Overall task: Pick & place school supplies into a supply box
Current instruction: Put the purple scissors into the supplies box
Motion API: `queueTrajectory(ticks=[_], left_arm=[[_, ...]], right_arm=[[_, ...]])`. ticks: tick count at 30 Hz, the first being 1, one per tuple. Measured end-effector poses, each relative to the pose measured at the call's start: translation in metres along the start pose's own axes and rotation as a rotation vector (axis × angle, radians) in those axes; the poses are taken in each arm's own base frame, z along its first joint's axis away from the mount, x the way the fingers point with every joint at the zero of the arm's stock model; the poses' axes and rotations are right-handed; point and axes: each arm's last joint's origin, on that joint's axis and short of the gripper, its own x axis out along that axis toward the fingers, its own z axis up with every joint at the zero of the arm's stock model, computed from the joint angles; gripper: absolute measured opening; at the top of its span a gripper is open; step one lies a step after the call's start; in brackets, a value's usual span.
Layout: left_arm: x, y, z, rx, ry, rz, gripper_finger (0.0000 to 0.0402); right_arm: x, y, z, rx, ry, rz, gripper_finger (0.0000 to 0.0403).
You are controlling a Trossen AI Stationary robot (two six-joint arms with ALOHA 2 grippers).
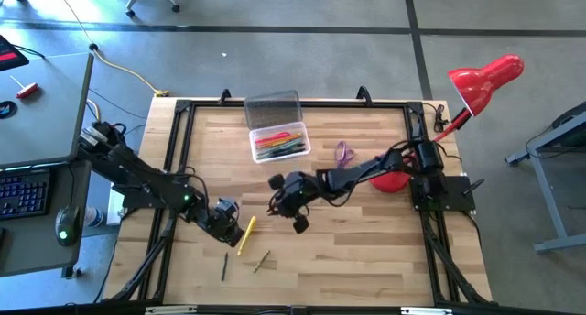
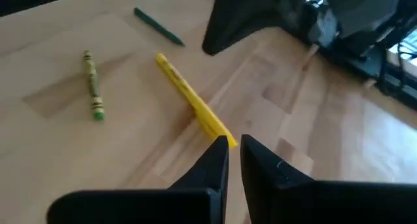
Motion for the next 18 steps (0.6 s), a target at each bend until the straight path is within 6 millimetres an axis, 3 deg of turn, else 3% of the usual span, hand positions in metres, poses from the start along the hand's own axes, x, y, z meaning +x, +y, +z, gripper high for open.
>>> queueTrajectory(ticks=[2, 5, 9, 14, 18], left_arm=[[0.0, 0.001, -0.001, 0.008, -0.009, 0.01, 0.004], [0.0, 0.005, 0.001, 0.02, -0.077, 0.055, 0.004], [-0.001, 0.01, 0.003, 0.033, -0.142, 0.111, 0.004], [-0.001, 0.013, 0.004, 0.038, -0.158, 0.136, 0.004], [-0.002, 0.013, 0.005, 0.07, -0.201, 0.149, 0.004]], right_arm=[[0.001, 0.005, 0.001, -0.003, 0.034, -0.031, 0.0019], [0.002, 0.007, 0.0, -0.011, 0.146, -0.22, 0.0022], [-0.009, 0.012, -0.006, 0.021, 0.437, -0.517, 0.0027], [-0.051, 0.022, -0.014, 0.018, 0.827, -0.626, 0.0032], [-0.094, 0.023, -0.017, 0.208, 1.01, -0.542, 0.0029]])
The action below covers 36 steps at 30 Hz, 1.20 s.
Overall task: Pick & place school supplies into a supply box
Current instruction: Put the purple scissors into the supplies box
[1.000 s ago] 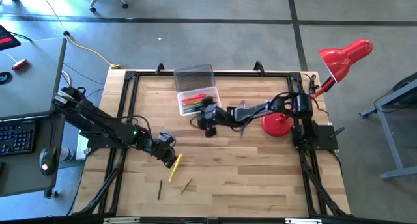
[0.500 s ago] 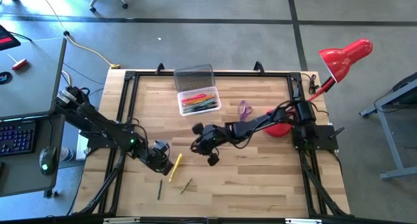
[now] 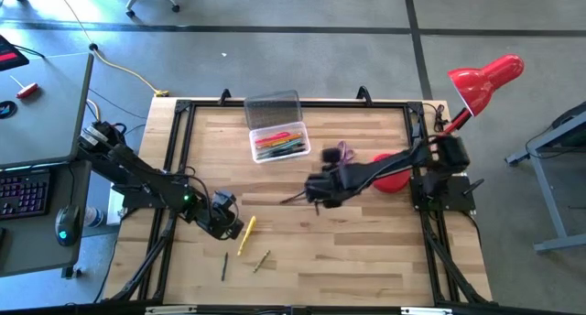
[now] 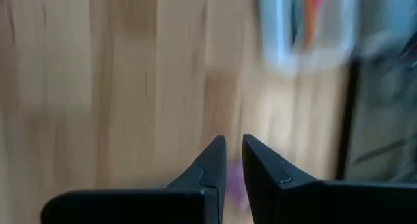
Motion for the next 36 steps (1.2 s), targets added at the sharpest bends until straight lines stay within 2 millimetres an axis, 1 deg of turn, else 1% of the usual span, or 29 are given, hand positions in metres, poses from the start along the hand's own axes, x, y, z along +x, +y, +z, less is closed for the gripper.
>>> queueTrajectory(ticks=[2, 4, 7, 10, 13, 17, 19, 21, 25, 31, 36], left_arm=[[0.0, 0.0, 0.001, 0.012, -0.029, 0.003, 0.004], [0.0, 0.0, 0.001, 0.026, -0.051, 0.004, 0.004], [0.0, 0.0, 0.002, 0.032, -0.07, 0.006, 0.004], [0.0, 0.0, 0.002, 0.032, -0.07, 0.005, 0.004], [0.0, 0.0, 0.002, 0.033, -0.068, 0.007, 0.004], [0.0, 0.0, 0.002, 0.033, -0.069, 0.006, 0.004], [0.0, 0.0, 0.002, 0.033, -0.069, 0.006, 0.004], [0.0, 0.0, 0.002, 0.033, -0.07, 0.006, 0.004], [0.0, 0.0, 0.002, 0.03, -0.07, 0.006, 0.004], [0.0, -0.001, 0.002, 0.027, -0.073, -0.001, 0.004], [0.0, -0.001, 0.002, 0.027, -0.073, -0.001, 0.004]], right_arm=[[-0.005, -0.012, -0.013, 0.067, 0.075, 0.056, 0.0025], [-0.006, -0.022, -0.024, 0.116, 0.092, 0.061, 0.002], [-0.001, -0.035, -0.045, 0.144, 0.121, 0.053, 0.0013], [0.006, -0.045, -0.068, 0.133, 0.169, 0.049, 0.001], [0.015, -0.047, -0.089, 0.093, 0.21, 0.106, 0.001], [0.031, -0.039, -0.107, 0.078, 0.224, 0.193, 0.0015], [0.038, -0.033, -0.112, 0.064, 0.203, 0.199, 0.002], [0.044, -0.029, -0.115, 0.013, 0.173, 0.205, 0.0028], [0.048, -0.027, -0.115, -0.048, 0.123, 0.202, 0.005], [0.052, -0.039, -0.11, -0.103, 0.085, 0.191, 0.0085], [0.061, -0.05, -0.109, -0.154, 0.044, 0.201, 0.0098]])
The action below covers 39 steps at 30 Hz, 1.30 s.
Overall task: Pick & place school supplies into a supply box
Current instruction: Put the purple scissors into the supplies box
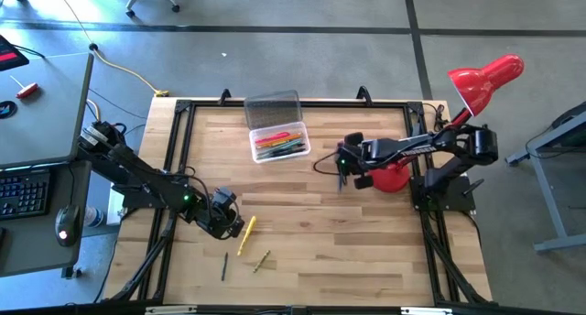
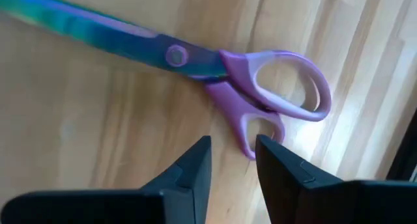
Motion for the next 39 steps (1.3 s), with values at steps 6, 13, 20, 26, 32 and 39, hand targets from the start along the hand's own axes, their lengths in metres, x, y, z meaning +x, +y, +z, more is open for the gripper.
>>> queueTrajectory(ticks=[6, 13, 20, 26, 32, 39], left_arm=[[0.0, 0.0, 0.0, 0.0, 0.0, 0.0, 0.004], [0.0, 0.0, 0.0, 0.0, -0.005, 0.0, 0.004], [0.0, 0.0, 0.0, 0.001, -0.008, 0.002, 0.004], [0.0, 0.0, 0.001, 0.018, -0.028, 0.003, 0.004], [0.0, 0.0, 0.001, 0.017, -0.029, -0.001, 0.004], [0.0, 0.0, 0.001, 0.016, -0.03, -0.001, 0.004]], right_arm=[[0.015, -0.012, -0.005, -0.041, 0.021, 0.017, 0.0099], [0.034, -0.02, -0.007, -0.024, 0.008, 0.088, 0.0099], [0.041, -0.018, -0.008, -0.034, 0.014, 0.126, 0.0079], [0.041, -0.016, -0.008, -0.013, 0.006, 0.145, 0.0008], [0.019, -0.018, 0.011, 0.039, 0.024, 0.177, 0.0023], [-0.049, -0.034, 0.062, 0.028, -0.108, 0.177, 0.0008]])
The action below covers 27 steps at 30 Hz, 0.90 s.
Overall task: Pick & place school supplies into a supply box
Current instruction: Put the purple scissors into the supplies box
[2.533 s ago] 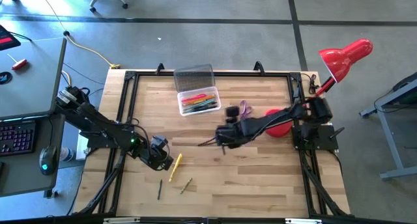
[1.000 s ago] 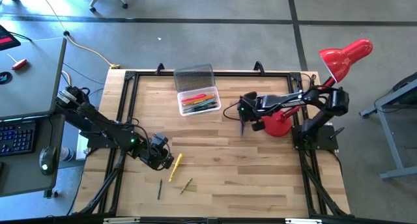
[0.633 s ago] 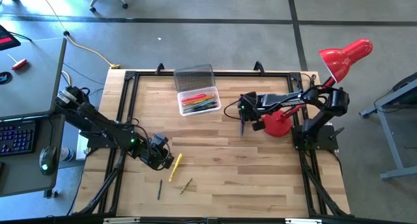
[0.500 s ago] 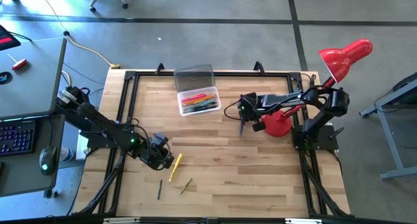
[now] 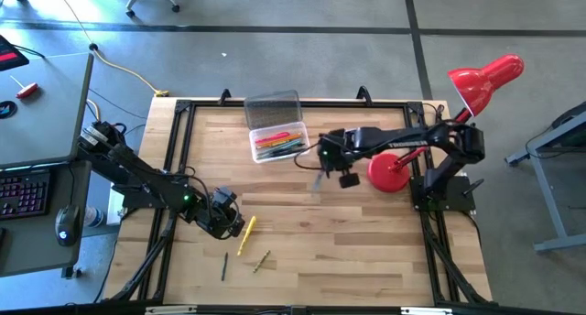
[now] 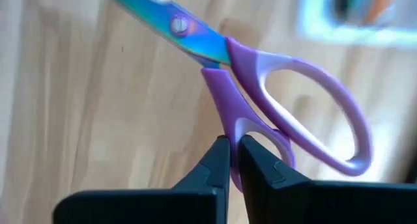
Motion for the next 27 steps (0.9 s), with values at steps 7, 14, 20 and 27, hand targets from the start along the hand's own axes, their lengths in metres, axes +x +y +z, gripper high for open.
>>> queueTrajectory(ticks=[7, 14, 20, 27], left_arm=[[0.0, 0.0, 0.0, 0.0, -0.006, 0.001, 0.004], [0.0, 0.0, 0.001, -0.002, -0.017, -0.002, 0.004], [0.0, 0.0, 0.001, -0.001, -0.018, -0.002, 0.004], [0.0, 0.0, 0.001, 0.007, -0.02, 0.0, 0.004]], right_arm=[[-0.035, -0.02, 0.053, 0.112, -0.38, -0.303, 0.0003], [-0.013, -0.032, 0.08, 0.342, -0.558, -0.424, 0.0002], [0.051, -0.03, 0.075, 0.342, -0.339, -0.383, 0.0002], [0.079, -0.061, 0.064, 0.465, -0.27, -0.409, 0.0001]])
